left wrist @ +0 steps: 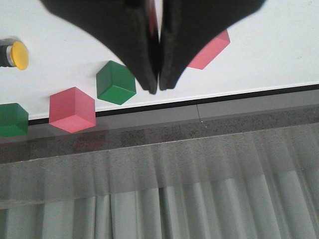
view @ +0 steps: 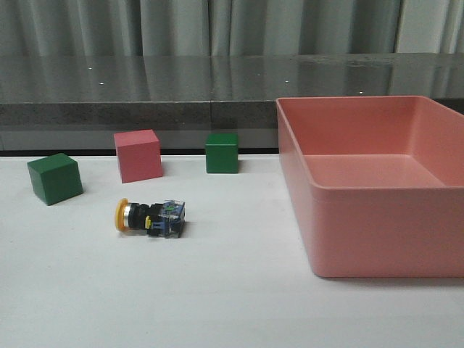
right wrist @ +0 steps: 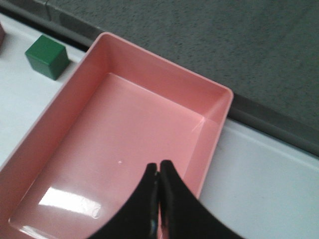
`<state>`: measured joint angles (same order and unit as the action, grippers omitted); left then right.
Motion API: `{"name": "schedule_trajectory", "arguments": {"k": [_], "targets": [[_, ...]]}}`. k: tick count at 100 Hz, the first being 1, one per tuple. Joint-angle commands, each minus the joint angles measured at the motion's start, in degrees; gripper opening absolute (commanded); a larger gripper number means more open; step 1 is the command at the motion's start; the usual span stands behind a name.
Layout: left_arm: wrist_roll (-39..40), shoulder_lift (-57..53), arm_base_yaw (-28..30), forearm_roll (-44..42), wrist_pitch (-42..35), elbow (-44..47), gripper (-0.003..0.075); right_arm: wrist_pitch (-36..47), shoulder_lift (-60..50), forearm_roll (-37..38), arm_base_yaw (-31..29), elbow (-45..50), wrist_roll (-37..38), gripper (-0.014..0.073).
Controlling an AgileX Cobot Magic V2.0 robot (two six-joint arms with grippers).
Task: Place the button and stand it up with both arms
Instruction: 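Lay the button on its side on the table, release, withdraw right gripper, then lower the left gripper and grasp the lying button across its body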
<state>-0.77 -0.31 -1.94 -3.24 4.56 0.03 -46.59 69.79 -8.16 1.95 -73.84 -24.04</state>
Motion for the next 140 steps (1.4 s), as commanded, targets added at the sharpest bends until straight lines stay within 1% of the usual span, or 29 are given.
{"name": "schedule_trajectory", "arguments": {"k": [1,18,29,36,55,72,87,92,98,102,107,122,140], "targets": [[0.8,-1.7,0.2,0.3,-4.6,1.7,-0.0019,12.6,-7.9,-1.1,-1.2,7.2,0.2,-0.0109],[0.8,-1.7,0.2,0.3,-4.6,1.7,-0.0019,26.3,-21.4,-1.3,-1.2,24.5,0.2,-0.0109],[0.8,-1.7,0.2,0.3,-4.6,1.7,-0.0019,30.0,-28.8,-1.5,-1.2,32.3,0.2,-0.0109],[0.8,-1.7,0.2,0.3,-4.6,1.7,-0.0019,30.8,-32.9,-2.6,-1.2,36.1,0.2,-0.0109],[0.8,-1.7,0.2,0.3,-4.6,1.7,-0.0019,29.9,-43.7,-8.7,-1.2,43.6,0.2,-0.0109],[0.8,-1.7,0.2,0.3,-4.6,1.7,-0.0019,29.7,-51.3,-8.8,-1.2,49.1,0.2,-0.0109],[0.8,-1.7,0.2,0.4,-5.4,1.7,-0.0019,29.4,-53.2,-8.8,-1.2,50.3,0.2,-0.0109],[0.8,-1.7,0.2,2.8,-6.7,1.5,-0.0019,29.2,-53.2,-8.8,-1.2,50.3,0.2,-0.0109],[0.8,-1.7,0.2,11.6,-7.2,0.3,-0.0019,29.1,-53.2,-8.8,-1.2,50.3,0.2,-0.0109],[0.8,-1.7,0.2,16.6,-5.8,-1.4,-0.0019,29.1,-53.2,-8.8,-1.2,50.3,0.2,-0.0109],[0.8,-1.6,0.2,18.7,-3.2,-4.1,-0.0019,29.1,-53.2,-8.8,-1.2,50.3,0.2,-0.0109],[0.8,2.7,0.2,18.3,8.6,-16.9,-0.0019,29.1,-53.2,-8.8,-0.8,50.3,0.2,-0.0109],[-4.0,18.3,0.2,18.2,21.5,-33.8,-0.0019,29.1,-53.2,-8.8,-0.8,50.3,0.2,-0.0109]]}}
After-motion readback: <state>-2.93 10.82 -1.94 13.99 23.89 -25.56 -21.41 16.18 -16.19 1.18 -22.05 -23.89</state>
